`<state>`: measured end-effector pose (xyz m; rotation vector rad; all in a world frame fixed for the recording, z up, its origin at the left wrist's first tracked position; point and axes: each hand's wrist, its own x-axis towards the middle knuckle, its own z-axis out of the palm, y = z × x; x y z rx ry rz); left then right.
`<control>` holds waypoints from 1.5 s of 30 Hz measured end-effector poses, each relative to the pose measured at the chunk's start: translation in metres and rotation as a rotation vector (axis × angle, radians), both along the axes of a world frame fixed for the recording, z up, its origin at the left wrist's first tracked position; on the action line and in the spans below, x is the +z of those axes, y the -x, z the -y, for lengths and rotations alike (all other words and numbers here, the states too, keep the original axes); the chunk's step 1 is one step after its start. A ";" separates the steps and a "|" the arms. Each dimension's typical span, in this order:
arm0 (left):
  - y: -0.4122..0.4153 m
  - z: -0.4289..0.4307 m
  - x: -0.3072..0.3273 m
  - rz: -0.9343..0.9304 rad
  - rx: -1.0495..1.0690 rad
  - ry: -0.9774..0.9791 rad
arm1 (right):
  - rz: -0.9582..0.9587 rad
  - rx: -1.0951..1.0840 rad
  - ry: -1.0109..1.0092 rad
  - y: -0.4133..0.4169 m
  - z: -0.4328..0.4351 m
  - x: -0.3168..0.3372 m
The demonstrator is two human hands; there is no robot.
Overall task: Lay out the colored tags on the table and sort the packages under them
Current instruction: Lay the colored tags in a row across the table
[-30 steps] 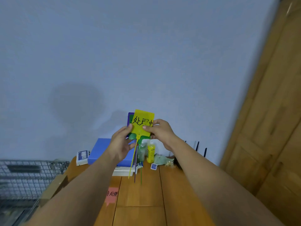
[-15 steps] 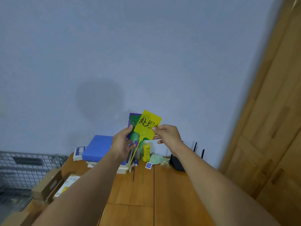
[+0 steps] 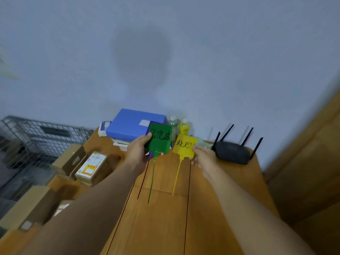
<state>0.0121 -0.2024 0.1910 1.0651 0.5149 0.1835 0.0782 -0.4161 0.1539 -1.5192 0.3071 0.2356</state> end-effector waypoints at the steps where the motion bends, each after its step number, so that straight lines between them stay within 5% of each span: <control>1: -0.003 -0.003 -0.015 -0.023 0.002 0.002 | -0.035 0.014 0.028 -0.003 -0.005 -0.021; 10: -0.021 -0.022 -0.136 -0.157 0.008 -0.004 | -0.282 0.094 0.171 -0.015 -0.038 -0.179; 21: -0.007 -0.028 -0.204 -0.253 0.016 -0.003 | -0.324 0.153 0.293 -0.017 -0.042 -0.250; 27: -0.006 -0.029 -0.189 -0.237 0.021 -0.037 | -0.262 0.188 0.487 -0.006 -0.031 -0.210; 36: -0.021 0.013 -0.080 -0.067 -0.092 -0.036 | -0.008 0.357 0.106 0.002 -0.016 -0.037; 45: -0.026 0.098 0.046 0.185 -0.291 0.007 | 0.284 0.238 0.223 0.025 0.053 0.119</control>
